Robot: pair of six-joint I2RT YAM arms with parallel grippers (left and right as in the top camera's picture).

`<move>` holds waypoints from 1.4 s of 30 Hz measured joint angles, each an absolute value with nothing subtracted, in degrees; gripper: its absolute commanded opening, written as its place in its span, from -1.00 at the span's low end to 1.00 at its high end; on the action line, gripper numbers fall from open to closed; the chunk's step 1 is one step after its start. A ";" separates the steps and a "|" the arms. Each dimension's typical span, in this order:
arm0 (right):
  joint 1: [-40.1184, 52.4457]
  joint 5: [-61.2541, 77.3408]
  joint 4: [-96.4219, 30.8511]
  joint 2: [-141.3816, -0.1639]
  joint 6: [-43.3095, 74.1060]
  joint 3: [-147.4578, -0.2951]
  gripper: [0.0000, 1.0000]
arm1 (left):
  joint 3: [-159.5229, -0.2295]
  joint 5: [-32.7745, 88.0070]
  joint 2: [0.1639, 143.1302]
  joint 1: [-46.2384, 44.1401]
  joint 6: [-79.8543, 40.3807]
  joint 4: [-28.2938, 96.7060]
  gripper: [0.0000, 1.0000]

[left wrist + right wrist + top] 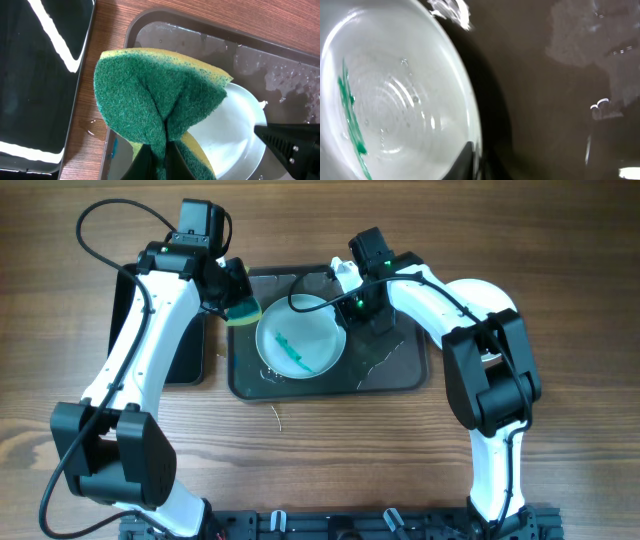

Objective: Clean dirty plates on tray and stack at the side
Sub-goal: 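Drag the gripped plate to the tray center with the right gripper, then scrub the green streak on the plate with the sponge in the left gripper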

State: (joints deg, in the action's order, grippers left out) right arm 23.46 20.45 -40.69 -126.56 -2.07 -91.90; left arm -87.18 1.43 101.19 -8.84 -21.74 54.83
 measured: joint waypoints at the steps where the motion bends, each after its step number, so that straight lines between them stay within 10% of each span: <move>1: 23.49 20.29 -40.82 -126.56 -1.32 -91.92 -0.91 | -87.18 1.43 101.19 -8.84 -21.74 54.83 -0.92; 15: 25.06 20.95 -39.72 -126.52 32.34 -90.00 -0.91 | -83.55 2.79 101.14 -8.88 -22.20 50.92 -0.92; 42: 25.85 24.64 -38.52 -126.43 33.12 -88.84 -0.91 | -78.85 10.07 115.94 -16.05 -17.80 38.79 -0.92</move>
